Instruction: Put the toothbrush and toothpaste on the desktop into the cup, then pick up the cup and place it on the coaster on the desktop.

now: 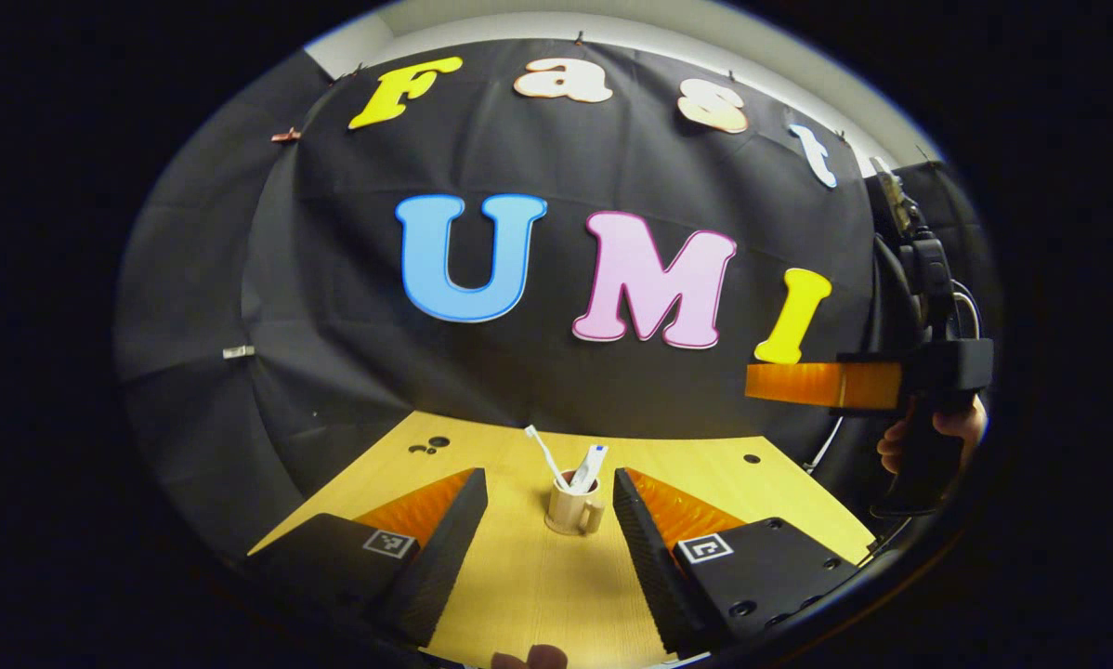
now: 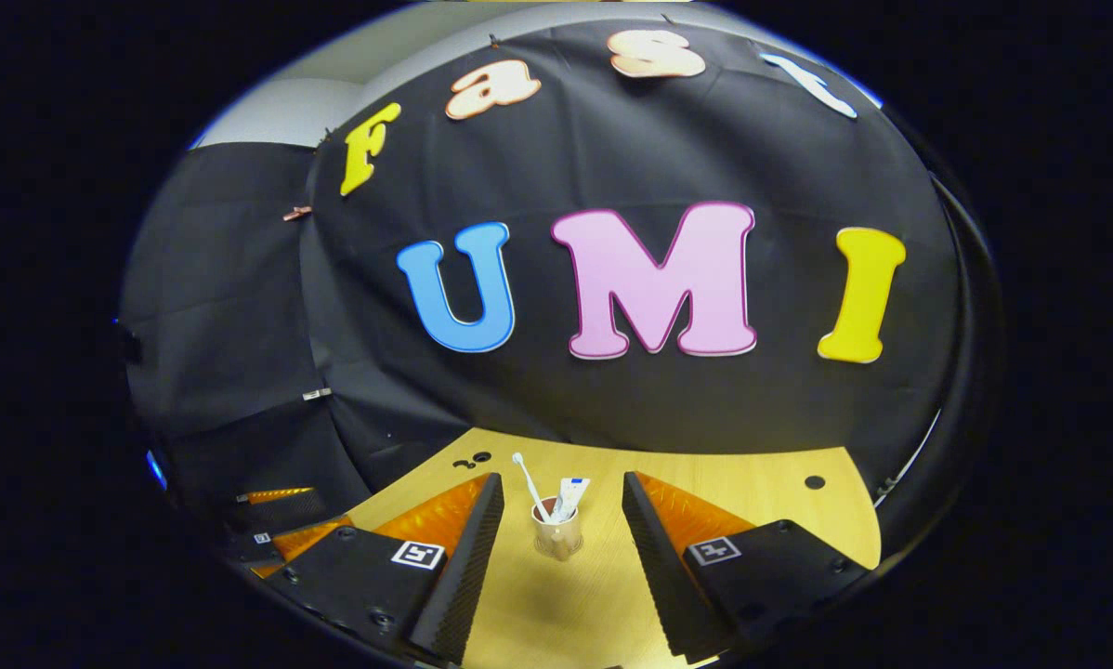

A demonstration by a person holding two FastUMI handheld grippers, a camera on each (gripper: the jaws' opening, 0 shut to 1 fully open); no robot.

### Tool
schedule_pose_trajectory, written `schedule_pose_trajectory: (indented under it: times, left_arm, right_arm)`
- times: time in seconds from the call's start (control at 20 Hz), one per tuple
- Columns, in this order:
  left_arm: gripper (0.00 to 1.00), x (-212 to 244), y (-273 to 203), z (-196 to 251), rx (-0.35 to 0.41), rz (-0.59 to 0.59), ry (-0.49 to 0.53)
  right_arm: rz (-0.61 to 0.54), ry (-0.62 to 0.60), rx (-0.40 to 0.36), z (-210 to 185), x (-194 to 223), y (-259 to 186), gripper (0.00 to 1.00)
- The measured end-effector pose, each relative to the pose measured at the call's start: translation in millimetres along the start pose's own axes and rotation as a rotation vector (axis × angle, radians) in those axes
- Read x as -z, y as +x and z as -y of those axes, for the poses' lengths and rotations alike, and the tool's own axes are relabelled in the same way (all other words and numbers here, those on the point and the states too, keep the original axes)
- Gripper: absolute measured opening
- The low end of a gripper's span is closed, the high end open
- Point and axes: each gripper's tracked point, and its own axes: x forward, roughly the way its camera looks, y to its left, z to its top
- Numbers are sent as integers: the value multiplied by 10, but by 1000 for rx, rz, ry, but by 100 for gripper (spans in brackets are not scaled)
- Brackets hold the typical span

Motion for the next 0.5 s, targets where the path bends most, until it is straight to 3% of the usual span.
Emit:
schedule_pose_trajectory:
  times: [0.25, 0.5]
  left_arm:
    - [87, -196, -202, 296, 36, 55, 55]
    - [87, -187, -317, 490, 72, 65, 94]
  right_arm:
    - [59, 41, 16, -75, -48, -446, 81]
    - [82, 63, 61, -5, 54, -594, 81]
